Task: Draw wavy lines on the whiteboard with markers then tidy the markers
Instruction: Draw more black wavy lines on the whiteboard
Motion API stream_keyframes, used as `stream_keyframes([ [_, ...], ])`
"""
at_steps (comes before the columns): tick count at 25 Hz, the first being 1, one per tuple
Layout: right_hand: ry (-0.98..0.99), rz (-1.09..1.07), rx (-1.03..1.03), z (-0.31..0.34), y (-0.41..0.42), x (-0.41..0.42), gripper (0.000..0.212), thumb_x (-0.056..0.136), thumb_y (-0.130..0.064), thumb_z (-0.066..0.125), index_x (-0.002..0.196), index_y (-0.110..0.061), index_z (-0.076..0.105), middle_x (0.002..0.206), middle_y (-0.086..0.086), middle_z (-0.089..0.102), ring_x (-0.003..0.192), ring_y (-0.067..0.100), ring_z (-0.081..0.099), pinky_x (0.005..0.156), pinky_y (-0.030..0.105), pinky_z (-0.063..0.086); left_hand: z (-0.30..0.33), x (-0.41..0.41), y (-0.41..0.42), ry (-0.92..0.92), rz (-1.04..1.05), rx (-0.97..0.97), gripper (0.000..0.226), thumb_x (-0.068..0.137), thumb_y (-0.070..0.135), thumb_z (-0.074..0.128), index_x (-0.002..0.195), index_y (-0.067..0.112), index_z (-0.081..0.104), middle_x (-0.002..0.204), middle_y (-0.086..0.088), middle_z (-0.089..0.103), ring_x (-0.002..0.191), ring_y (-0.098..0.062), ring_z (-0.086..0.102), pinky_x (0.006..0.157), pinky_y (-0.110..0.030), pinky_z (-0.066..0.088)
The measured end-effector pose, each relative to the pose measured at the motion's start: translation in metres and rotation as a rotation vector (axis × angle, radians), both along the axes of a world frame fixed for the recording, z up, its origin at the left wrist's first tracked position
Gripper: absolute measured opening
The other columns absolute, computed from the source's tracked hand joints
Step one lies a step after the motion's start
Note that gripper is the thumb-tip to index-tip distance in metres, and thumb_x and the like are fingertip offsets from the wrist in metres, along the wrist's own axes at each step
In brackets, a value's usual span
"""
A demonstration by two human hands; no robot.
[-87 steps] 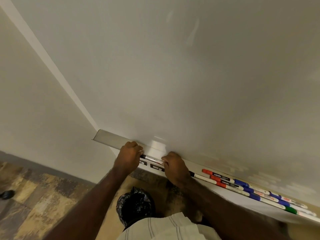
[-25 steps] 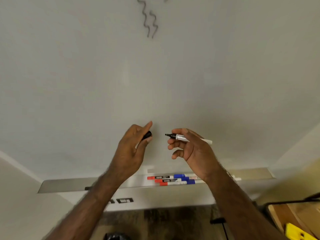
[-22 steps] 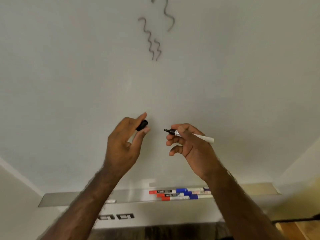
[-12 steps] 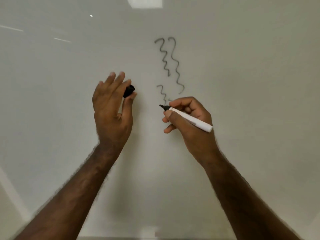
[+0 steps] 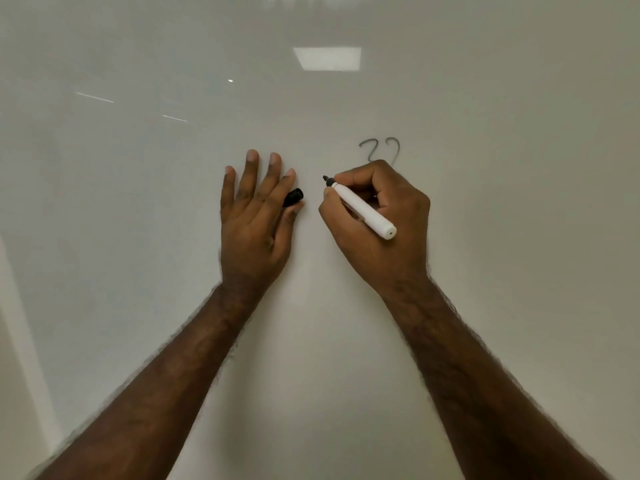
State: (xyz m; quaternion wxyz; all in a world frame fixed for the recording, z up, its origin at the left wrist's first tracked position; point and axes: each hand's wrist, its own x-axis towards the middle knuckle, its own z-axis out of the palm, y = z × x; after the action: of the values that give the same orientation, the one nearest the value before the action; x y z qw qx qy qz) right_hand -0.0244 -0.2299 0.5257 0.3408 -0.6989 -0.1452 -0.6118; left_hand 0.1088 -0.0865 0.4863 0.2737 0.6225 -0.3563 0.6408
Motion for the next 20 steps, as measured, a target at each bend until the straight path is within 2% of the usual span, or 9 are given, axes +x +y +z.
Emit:
stream_keyframes([
  [6, -0.087, -0.162, -0.073, 0.007, 0.007, 0.022, 0.008, 0.088, -0.017, 0.078, 0.091, -0.011, 0.074, 0.08, -0.004, 0.072, 0.069, 0.01, 0.066, 0.064, 0.026, 0.056, -0.001, 0.002, 0.0, -0.015, -0.002, -0.004, 0.04, 0.11, 0.021, 0.052, 0.144, 0.001, 0.056, 0.157, -0.018, 0.046, 0.152, -0.041, 0.033, 0.124, -0.064, 0.023],
  [9, -0.166, -0.191, -0.012, 0.007, 0.003, 0.023, 0.009, 0.088, -0.015, 0.077, 0.091, -0.008, 0.074, 0.08, -0.001, 0.071, 0.07, 0.013, 0.066, 0.065, 0.022, 0.054, -0.002, 0.001, -0.001, -0.011, 0.0, -0.009, 0.04, 0.11, 0.021, 0.053, 0.144, 0.0, 0.056, 0.156, -0.018, 0.047, 0.152, -0.04, 0.034, 0.125, -0.063, 0.023],
  [20, -0.033, -0.178, 0.053, -0.047, 0.0, 0.012, 0.009, 0.084, -0.007, 0.08, 0.084, -0.008, 0.07, 0.073, 0.0, 0.067, 0.066, 0.014, 0.062, 0.063, 0.022, 0.05, -0.007, 0.004, -0.003, -0.013, 0.01, -0.018, 0.041, 0.108, 0.02, 0.056, 0.144, 0.0, 0.056, 0.156, -0.019, 0.048, 0.151, -0.041, 0.036, 0.125, -0.062, 0.024],
])
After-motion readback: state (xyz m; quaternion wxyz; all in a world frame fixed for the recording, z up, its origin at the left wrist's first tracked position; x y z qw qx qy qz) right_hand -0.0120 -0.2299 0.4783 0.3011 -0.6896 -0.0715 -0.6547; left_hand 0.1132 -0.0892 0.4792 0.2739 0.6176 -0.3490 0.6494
